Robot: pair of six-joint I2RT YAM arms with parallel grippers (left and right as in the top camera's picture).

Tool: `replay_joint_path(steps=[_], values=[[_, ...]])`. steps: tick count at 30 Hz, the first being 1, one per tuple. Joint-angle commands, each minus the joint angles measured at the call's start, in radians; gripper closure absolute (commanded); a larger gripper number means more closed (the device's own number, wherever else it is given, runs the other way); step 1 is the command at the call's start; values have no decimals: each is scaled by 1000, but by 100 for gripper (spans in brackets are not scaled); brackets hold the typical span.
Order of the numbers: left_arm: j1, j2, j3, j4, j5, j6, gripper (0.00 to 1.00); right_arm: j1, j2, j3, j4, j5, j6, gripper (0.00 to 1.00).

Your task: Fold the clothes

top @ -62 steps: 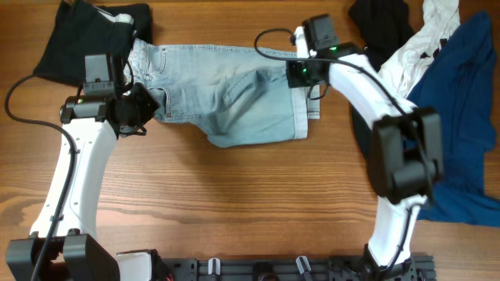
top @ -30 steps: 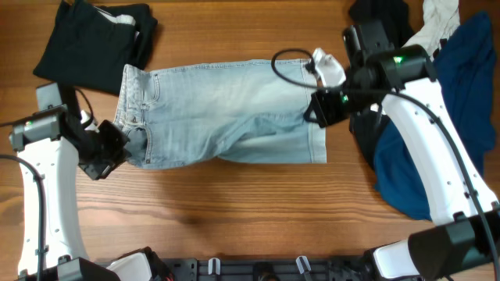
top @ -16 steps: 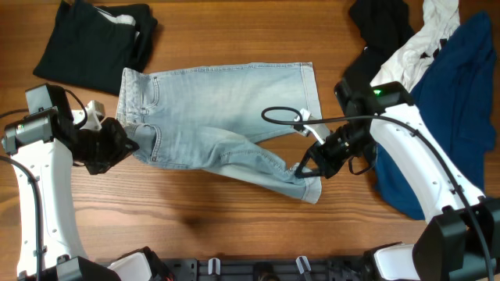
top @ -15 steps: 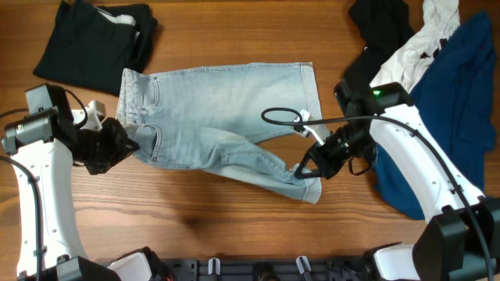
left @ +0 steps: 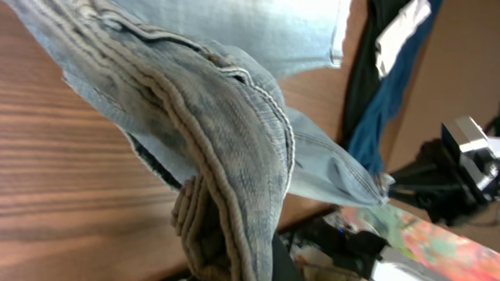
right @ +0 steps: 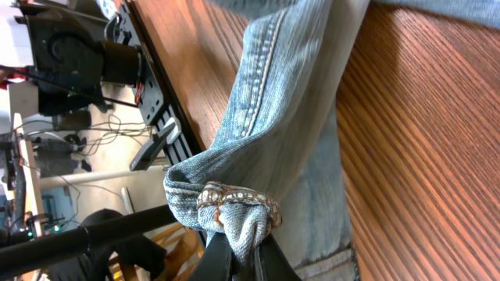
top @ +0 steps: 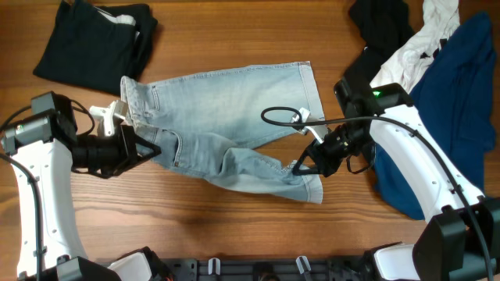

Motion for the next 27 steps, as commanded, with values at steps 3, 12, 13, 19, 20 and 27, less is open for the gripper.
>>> replay_joint_path(steps=[3, 12, 13, 19, 20, 27], values=[[123, -106, -1, -78, -6, -64, 96, 0, -26, 2, -4, -47, -14, 95], [364, -315, -1, -44, -213, -224, 41, 0, -26, 2, 57, 87, 205, 44], [372, -325, -1, -38, -213, -224, 34, 0, -26, 2, 66, 112, 239, 40], [373, -327, -1, -12, -212, -224, 13, 0, -26, 2, 187, 200, 374, 16], [372, -324, -1, -4, -210, -224, 13, 0, -26, 2, 236, 218, 400, 16], [371, -322, -1, 94, -186, -224, 13, 0, -10, 2, 683, 433, 615, 9]])
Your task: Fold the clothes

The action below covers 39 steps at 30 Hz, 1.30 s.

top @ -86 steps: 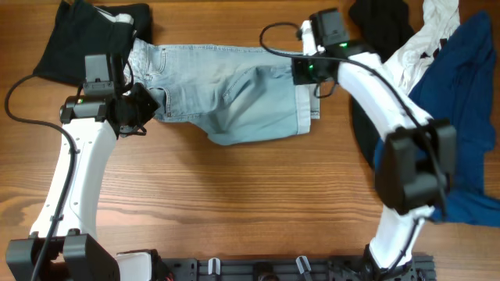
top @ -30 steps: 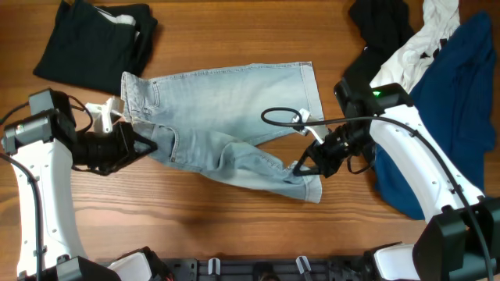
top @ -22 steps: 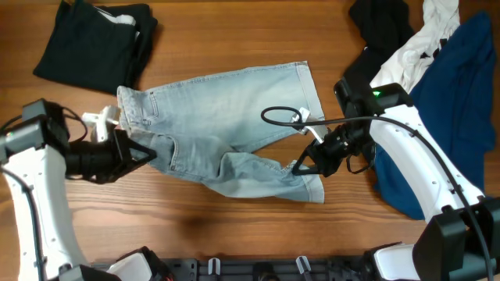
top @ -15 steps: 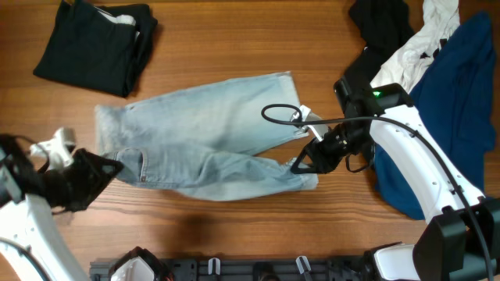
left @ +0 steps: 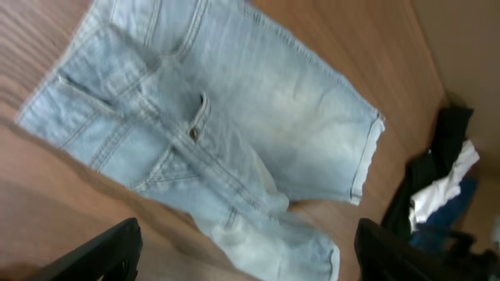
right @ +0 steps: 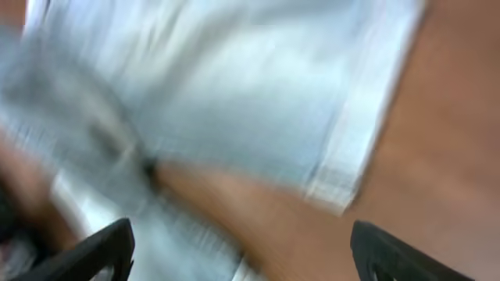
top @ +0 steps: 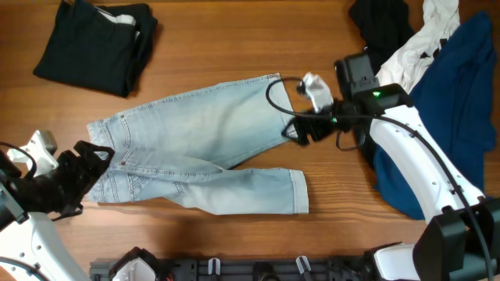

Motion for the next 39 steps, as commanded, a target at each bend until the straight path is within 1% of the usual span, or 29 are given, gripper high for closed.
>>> replay_joint_path(steps=[1, 3, 6, 9, 10, 17, 20, 22, 24, 28, 35, 39], values=[[5, 2, 2, 61, 29, -6, 13, 0, 11, 5, 180, 177, 155, 9], [1, 2, 2, 95, 29, -6, 13, 0, 52, 6, 274, 198, 163, 9], [-33, 2, 2, 150, 28, -5, 13, 0, 131, 15, 372, 199, 163, 9], [-105, 8, 2, 203, 10, -10, 13, 0, 212, 47, 411, 198, 163, 9], [-135, 13, 2, 221, -23, -33, 12, 0, 236, 64, 413, 199, 163, 9], [-441, 122, 2, 370, -403, -221, 10, 31, 362, 196, 407, 248, 134, 10], [-539, 192, 2, 421, -549, -296, 9, 62, 383, 203, 423, 344, 126, 14], [-576, 233, 2, 441, -610, -336, 9, 86, 397, 203, 436, 417, 104, 15], [-600, 275, 2, 453, -653, -364, 8, 112, 417, 203, 456, 479, 98, 16], [-607, 338, 2, 462, -673, -394, 8, 145, 466, 203, 492, 488, 78, 17], [-607, 372, 2, 465, -728, -398, 8, 180, 529, 203, 567, 529, 77, 25], [-607, 373, 2, 465, -728, -398, 8, 183, 563, 203, 590, 529, 81, 30]])
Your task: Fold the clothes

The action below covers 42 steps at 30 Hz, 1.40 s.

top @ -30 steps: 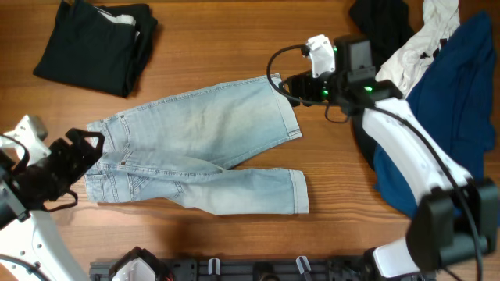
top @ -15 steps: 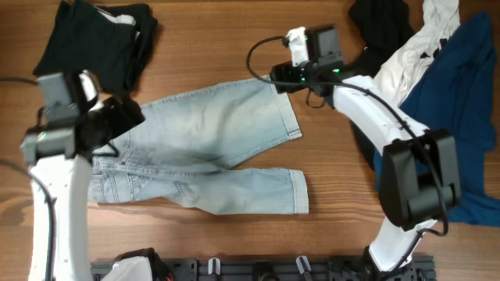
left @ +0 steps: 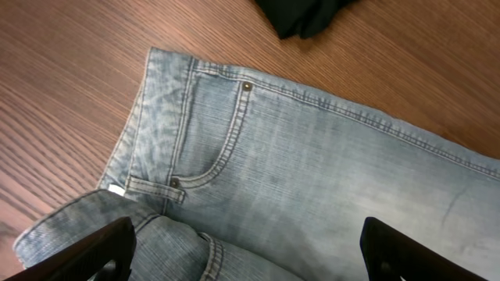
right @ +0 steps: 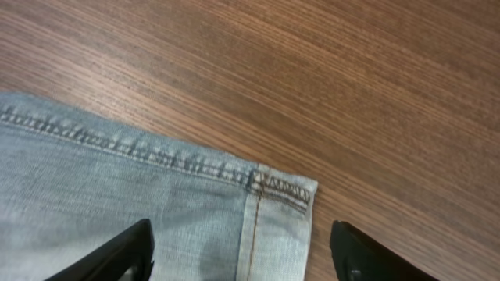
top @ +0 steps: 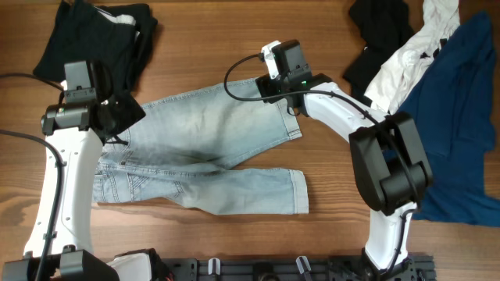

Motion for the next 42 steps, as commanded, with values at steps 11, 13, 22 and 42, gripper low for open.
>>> replay_joint_path(steps=[11, 13, 22, 42], values=[[-11, 11, 2, 3, -38, -13, 10, 4, 97, 18, 55, 31, 94, 31], [-17, 13, 2, 3, -38, -13, 10, 4, 98, 18, 56, 27, 132, 36], [-69, 29, 2, 4, -38, -13, 9, 4, 146, 18, 45, 5, 157, 69], [-69, 29, 2, 109, 45, -13, 9, -241, 145, 125, 35, -45, 208, 96]])
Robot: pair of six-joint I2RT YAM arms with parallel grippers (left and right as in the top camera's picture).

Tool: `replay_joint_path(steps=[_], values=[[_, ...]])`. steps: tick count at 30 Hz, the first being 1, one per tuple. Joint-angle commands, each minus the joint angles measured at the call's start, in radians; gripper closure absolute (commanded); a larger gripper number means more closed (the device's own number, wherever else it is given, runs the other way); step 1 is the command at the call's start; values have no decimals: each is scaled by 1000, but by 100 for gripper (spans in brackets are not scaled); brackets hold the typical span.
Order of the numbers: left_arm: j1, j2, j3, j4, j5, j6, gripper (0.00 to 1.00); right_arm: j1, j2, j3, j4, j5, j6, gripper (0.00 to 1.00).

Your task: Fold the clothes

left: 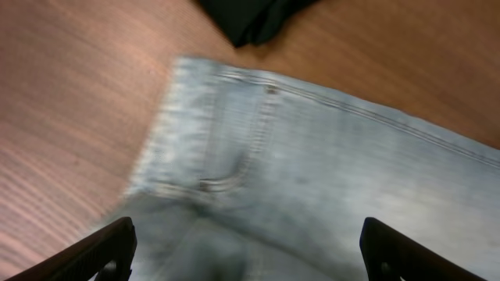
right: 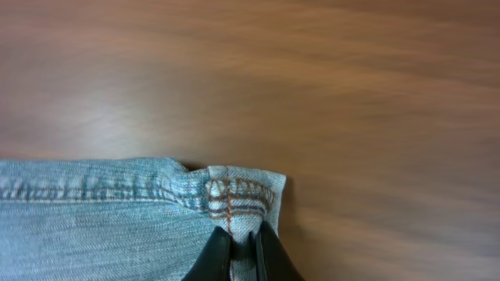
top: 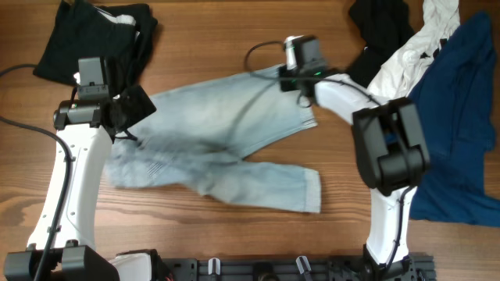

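Light blue denim shorts [top: 219, 125] lie spread across the middle of the table, waist to the left, legs to the right. My right gripper [right: 238, 243] is shut on the far leg's hem corner [right: 244, 190]; overhead the right gripper [top: 301, 76] sits at that corner. My left gripper [left: 248, 257] is open, fingers wide apart, just above the waistband's far corner [left: 205, 92] with its pocket. Overhead the left gripper [top: 131, 107] hovers there. The near leg's hem [top: 311, 191] lies flat.
A folded black garment [top: 94, 39] lies at the back left, close behind the waistband, and its edge shows as black cloth [left: 258, 16]. At the back right is a pile: black cloth [top: 383, 23], white cloth [top: 414, 43] and a large navy garment [top: 457, 101].
My right gripper, open over the far leg's hem corner before, is now shut on it, and the shorts have shifted a little to the right. My left gripper stays open over the waistband corner.
First both grippers were shut on the shorts, left on the bunched waistband, right on the near leg's hem. Then both were open and drawn back, the shorts lying flat. Then both hung open over the far waist corner and far hem. Now the right is shut on that hem.
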Motion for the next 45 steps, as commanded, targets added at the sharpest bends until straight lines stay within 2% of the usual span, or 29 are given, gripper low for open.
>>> replay_joint_path(steps=[1, 8, 14, 21, 22, 23, 24, 25, 26, 32, 39, 43, 45], values=[[-4, 10, 2, 54, 28, -10, 9, -109, 25, 65, 2, -28, 20, 96], [-10, 63, 2, 232, 123, 52, 11, -174, 25, 137, 41, -60, 21, 96], [-76, 190, 2, 459, 124, 153, 14, -175, 25, 291, 23, -77, 18, 96], [-113, 320, 29, 632, 98, 158, 13, -174, 25, 390, -31, -93, 26, 96], [-113, 341, 37, 640, 98, 166, 12, -174, 25, 390, -42, -99, 29, 92], [-113, 363, 48, 640, 98, 177, 12, -174, 25, 390, -56, -106, 29, 77], [-113, 384, 60, 640, 98, 184, 12, -174, 25, 390, -72, -109, 29, 46], [-113, 402, 68, 641, 98, 196, 12, -174, 25, 390, -89, -109, 28, 9], [-113, 417, 74, 644, 96, 204, 12, -174, 25, 390, -101, -108, 27, 0], [-114, 476, 76, 681, 87, 212, 12, -174, 21, 390, -217, -133, 21, 0], [-115, 532, 75, 607, 73, 231, 15, -174, 17, 390, -323, -208, 24, 0], [-122, 562, 75, 600, 76, 231, 23, -173, 17, 390, -359, -221, 71, 0], [-127, 573, 75, 607, 76, 231, 31, -172, 17, 390, -375, -222, 74, 0]])
